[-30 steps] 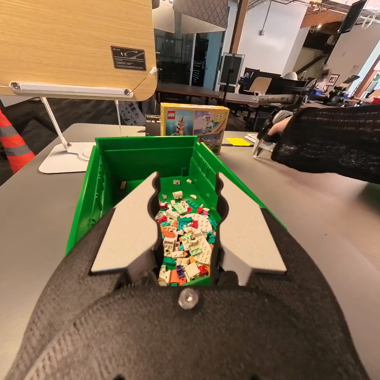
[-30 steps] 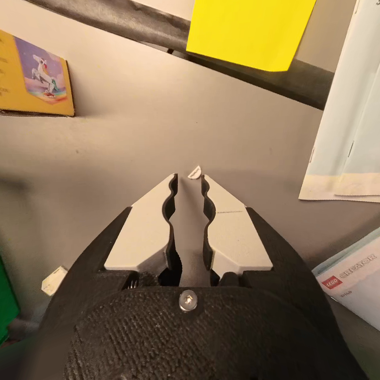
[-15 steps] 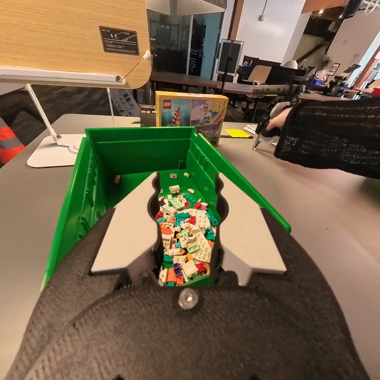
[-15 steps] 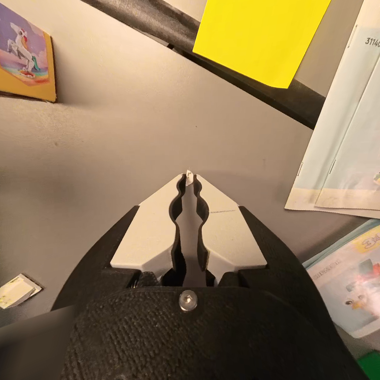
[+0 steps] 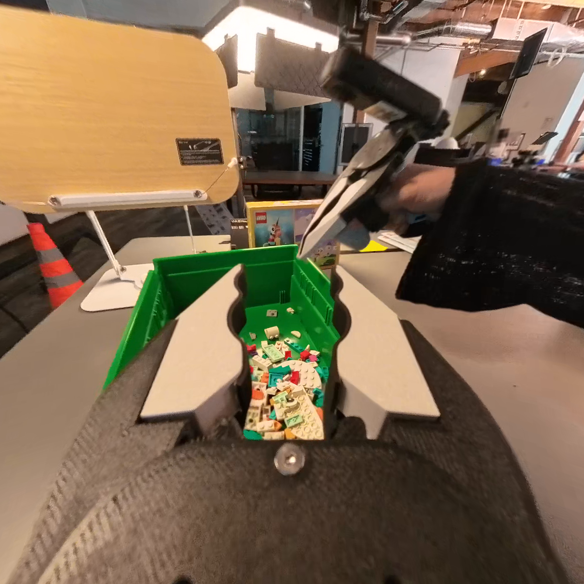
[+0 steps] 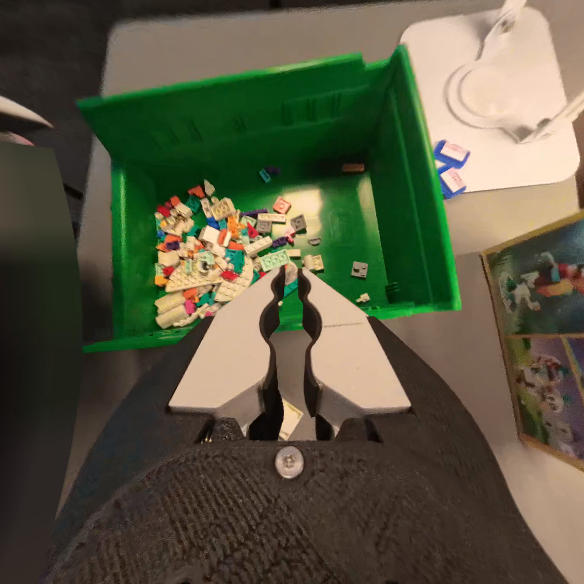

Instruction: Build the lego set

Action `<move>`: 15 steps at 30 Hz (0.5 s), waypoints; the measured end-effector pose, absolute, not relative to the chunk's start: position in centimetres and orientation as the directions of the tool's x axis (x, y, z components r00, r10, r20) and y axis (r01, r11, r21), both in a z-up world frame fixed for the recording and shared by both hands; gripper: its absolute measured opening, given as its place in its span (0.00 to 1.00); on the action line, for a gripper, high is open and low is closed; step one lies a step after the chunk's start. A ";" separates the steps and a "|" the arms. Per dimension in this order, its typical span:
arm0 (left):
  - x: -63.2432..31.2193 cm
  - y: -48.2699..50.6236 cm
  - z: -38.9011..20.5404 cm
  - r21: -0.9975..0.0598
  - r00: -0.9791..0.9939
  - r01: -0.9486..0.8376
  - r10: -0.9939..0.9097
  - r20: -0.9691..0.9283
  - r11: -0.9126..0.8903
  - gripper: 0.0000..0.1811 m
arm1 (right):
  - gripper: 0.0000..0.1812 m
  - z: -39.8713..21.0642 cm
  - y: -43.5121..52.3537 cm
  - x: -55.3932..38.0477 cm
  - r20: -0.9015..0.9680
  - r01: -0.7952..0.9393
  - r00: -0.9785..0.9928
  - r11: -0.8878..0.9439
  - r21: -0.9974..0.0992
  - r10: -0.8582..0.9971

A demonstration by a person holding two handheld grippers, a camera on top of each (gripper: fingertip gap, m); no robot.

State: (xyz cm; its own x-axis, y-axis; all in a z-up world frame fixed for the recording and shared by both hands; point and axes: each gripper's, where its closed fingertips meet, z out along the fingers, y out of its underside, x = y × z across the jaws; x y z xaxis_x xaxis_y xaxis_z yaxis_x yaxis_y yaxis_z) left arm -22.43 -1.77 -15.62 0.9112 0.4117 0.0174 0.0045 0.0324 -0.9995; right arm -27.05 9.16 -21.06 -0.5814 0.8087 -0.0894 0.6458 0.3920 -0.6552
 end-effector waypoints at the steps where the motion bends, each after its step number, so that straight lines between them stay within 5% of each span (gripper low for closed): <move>1: -22.3 -1.9 -15.4 -0.999 0.906 -0.019 0.424 -0.004 0.030 0.29 | 0.08 -21.9 8.6 -27.3 -0.059 0.648 -0.594 0.433 -0.627 0.803; 6: -21.9 -1.9 -15.0 -0.997 0.895 -0.071 0.443 -0.055 0.019 0.28 | 0.27 -22.6 6.9 -27.5 -0.053 0.623 -0.614 0.443 -0.645 0.787; 15: -21.5 -1.1 -15.7 -0.998 0.904 -0.069 0.423 -0.064 -0.003 0.29 | 0.38 -20.2 10.9 -24.5 0.013 0.534 -0.534 0.349 -0.770 0.845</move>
State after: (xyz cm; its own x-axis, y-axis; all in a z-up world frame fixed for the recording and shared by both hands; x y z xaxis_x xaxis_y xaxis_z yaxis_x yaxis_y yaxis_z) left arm -21.46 -1.12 -15.67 0.9038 0.4231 -0.0642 -0.0692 -0.0035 -0.9976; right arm -24.51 10.92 -20.22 -0.5341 0.8453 0.0127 0.5343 0.3491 -0.7698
